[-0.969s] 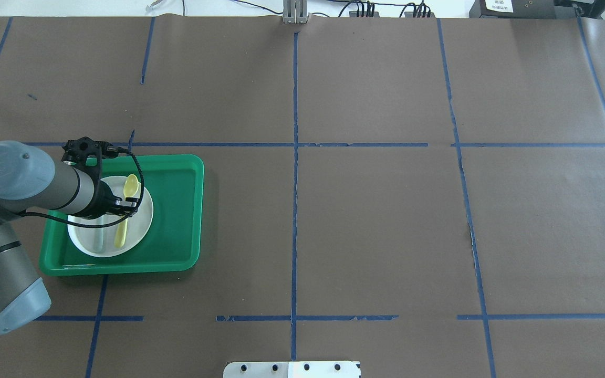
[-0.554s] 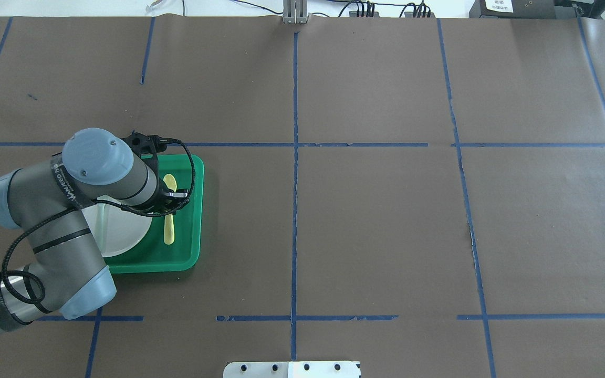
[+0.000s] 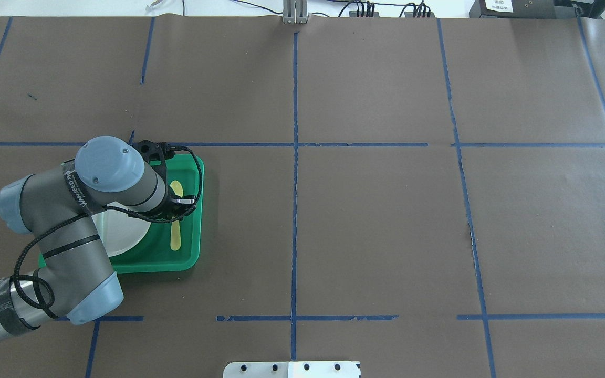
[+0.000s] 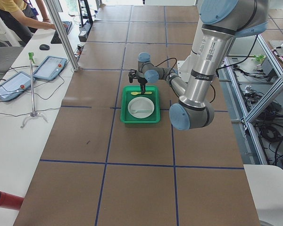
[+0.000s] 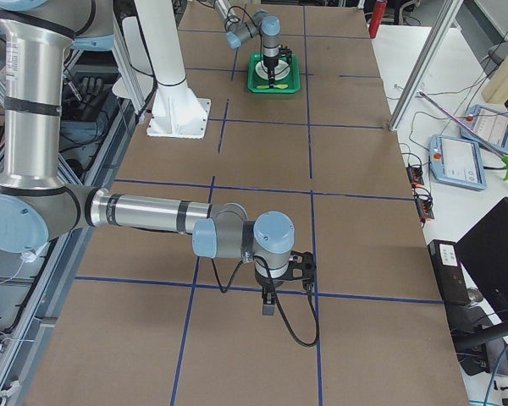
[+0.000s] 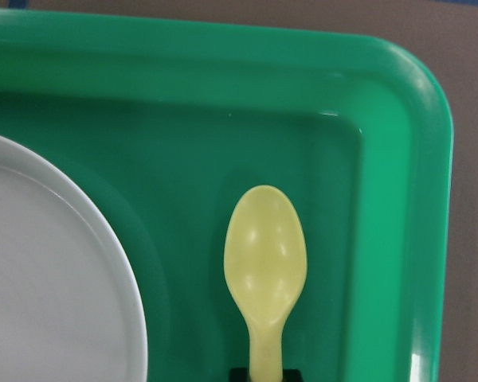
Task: Place spoon
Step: 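Carry the spoon off the plate and lower it onto the tray beside the plate, then open the left gripper and raise it away from the tray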
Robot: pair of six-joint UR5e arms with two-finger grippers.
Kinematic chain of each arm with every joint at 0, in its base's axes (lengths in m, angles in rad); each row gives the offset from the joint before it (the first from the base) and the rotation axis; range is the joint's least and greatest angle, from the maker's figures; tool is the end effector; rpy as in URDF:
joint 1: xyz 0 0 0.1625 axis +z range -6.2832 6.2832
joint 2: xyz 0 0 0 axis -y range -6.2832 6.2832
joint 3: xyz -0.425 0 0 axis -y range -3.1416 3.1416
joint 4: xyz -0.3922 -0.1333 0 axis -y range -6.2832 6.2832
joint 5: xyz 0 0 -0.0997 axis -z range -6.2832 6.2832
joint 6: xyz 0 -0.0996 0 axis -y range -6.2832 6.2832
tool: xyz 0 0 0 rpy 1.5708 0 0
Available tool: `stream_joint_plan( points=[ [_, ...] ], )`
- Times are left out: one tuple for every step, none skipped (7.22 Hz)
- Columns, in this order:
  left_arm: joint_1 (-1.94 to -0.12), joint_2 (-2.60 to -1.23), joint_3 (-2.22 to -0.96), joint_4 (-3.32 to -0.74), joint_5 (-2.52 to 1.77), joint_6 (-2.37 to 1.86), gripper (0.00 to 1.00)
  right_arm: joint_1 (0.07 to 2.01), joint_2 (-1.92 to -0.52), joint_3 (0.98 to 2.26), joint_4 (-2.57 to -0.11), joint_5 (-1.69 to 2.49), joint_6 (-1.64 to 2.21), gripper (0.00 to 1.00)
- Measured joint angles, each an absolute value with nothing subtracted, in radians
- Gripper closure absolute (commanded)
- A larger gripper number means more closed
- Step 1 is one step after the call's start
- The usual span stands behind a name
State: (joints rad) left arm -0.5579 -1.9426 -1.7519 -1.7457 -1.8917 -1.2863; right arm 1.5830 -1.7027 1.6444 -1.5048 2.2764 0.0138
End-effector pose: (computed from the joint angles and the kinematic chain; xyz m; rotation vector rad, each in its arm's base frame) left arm 0.4767 -0.4176 0.3567 0.0152 0.7840 -0.1425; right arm 0.0740 -0.4350 0.6817 0.0068 -0.7056 0.0222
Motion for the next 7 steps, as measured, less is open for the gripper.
stream_joint_plan(
  points=[
    [-0.558, -1.941, -1.756, -1.745, -1.891, -1.283, 0.44, 1.583, -1.703, 1.644, -1.505, 2.276, 0.014, 0.0],
    [-0.558, -1.938, -1.768, -1.744, -1.891, -1.275, 0.38, 1.583, -1.703, 1.644, -1.505, 2.276, 0.014, 0.0],
    [-0.566, -1.934, -1.791, -1.74, -1.893, -1.254, 0.1, 1.583, -1.703, 1.644, -1.504, 2.276, 0.014, 0.0],
    [-0.598, -1.927, -1.824, -1.737, -1.895, -1.2, 0.0, 1.583, -1.703, 1.644, -1.504, 2.276, 0.014, 0.0],
    [-0.653, -1.907, -1.856, -1.735, -1.906, -1.133, 0.0, 1.583, -1.703, 1.644, -1.505, 2.276, 0.014, 0.0],
    [-0.72, -1.871, -1.878, -1.735, -1.944, -1.059, 0.0, 1.583, -1.703, 1.644, -1.505, 2.276, 0.013, 0.0],
    [-0.804, -1.823, -1.888, -1.735, -1.996, -0.941, 0.0, 1.583, -1.703, 1.644, -1.505, 2.276, 0.013, 0.0]
  ],
)
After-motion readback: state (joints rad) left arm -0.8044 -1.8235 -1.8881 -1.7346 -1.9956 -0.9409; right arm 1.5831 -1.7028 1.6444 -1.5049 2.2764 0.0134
